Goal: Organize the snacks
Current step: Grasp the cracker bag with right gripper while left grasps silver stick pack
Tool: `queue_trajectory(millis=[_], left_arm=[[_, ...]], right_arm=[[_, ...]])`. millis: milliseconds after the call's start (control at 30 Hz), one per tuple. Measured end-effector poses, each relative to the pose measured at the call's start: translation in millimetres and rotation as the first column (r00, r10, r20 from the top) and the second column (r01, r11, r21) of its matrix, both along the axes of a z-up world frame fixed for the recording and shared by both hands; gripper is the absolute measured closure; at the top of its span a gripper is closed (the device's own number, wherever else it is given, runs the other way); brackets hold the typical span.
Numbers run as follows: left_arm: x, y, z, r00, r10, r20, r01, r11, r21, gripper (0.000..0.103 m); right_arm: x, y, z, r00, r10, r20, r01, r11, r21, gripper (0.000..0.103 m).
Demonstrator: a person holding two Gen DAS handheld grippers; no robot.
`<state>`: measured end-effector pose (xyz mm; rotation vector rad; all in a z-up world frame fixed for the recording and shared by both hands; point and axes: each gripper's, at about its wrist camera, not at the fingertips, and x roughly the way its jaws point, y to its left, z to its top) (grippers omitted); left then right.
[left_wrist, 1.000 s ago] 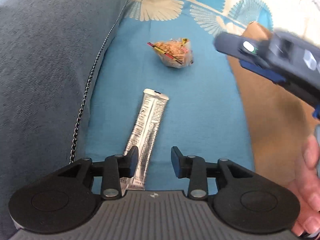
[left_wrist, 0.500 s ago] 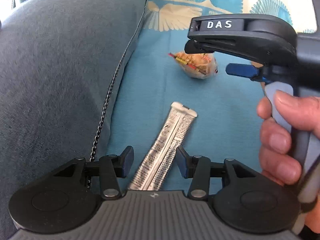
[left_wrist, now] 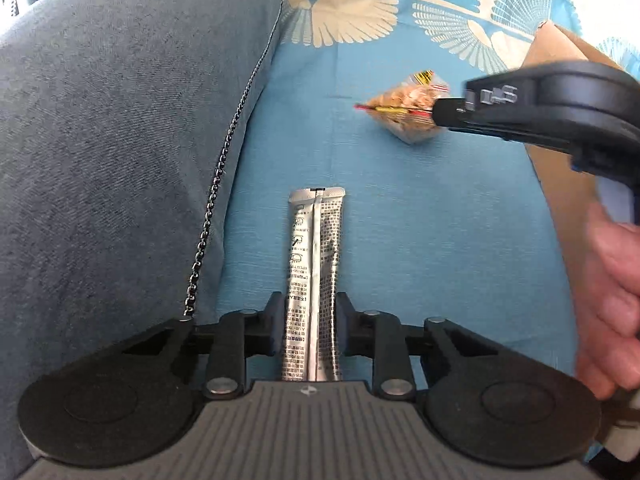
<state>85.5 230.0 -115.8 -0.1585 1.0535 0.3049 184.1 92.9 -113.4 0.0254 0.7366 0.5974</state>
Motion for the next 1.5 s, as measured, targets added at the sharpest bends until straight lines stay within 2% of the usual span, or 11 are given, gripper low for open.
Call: queue_trajectory(millis=[233,533,633,667,700,733,833,900,1067,1367,1500], left_arm=[[-10,-1,3,1.0,-0.011,0.02,0.011,1.0,-0.011,0.076],[-19,4,9,0.994,-0.089,-0.068,0.082,0.992,-0.097,0.075],[-21,4,10,0.993,-0.086,-0.075,0.077,0.99,-0.115,0.068],[-21,2,10,0.993,-0.088,-0.08,0.079,0.991,-0.113,0.059],[-22,1,10,0.993,-0.093,-0.078,0.085,0.99,-0.109,0.054],[-22,-1,11,0.993,-0.097,-0.07,0.089,0.99,-0.105,0.052],[-24,0,13,0.996,-0.069,-0.049,0.064,0.994,-0.087,0.052],[-25,-1,13,0.997,-0.058,-0.042,0.054,0.994,-0.092,0.052],[-30,-4,13,0.997,-0.053,-0.052,0.048,0.995,-0.083,0.052],[-21,-1,7,0.995,-0.045,-0.09,0.038,0.996,-0.078,0.052],[-17,-1,3,0.993,-0.041,-0.111,0.033,0.997,-0.075,0.053]], right_arm=[[-44,-29,24,0.998,0.039,0.043,-0.036,0.997,-0.072,0.099],[-123,-69,25,0.992,0.121,0.04,-0.115,0.984,-0.135,0.099],[-141,-71,25,0.983,0.179,0.043,-0.171,0.976,-0.134,0.095],[-146,-72,23,0.981,0.189,0.055,-0.179,0.973,-0.145,0.093],[-150,-75,19,0.98,0.191,0.057,-0.181,0.972,-0.15,0.08],[-151,-77,16,0.981,0.189,0.05,-0.18,0.972,-0.15,0.061],[-155,-76,18,0.972,0.216,0.092,-0.201,0.968,-0.149,0.03],[-155,-74,17,0.967,0.226,0.115,-0.205,0.965,-0.166,0.022],[-150,-62,4,0.959,0.246,0.139,-0.212,0.951,-0.226,0.013],[-124,-44,-7,0.961,0.233,0.148,-0.189,0.946,-0.262,0.012],[-117,-38,-11,0.959,0.254,0.128,-0.207,0.932,-0.298,0.017]])
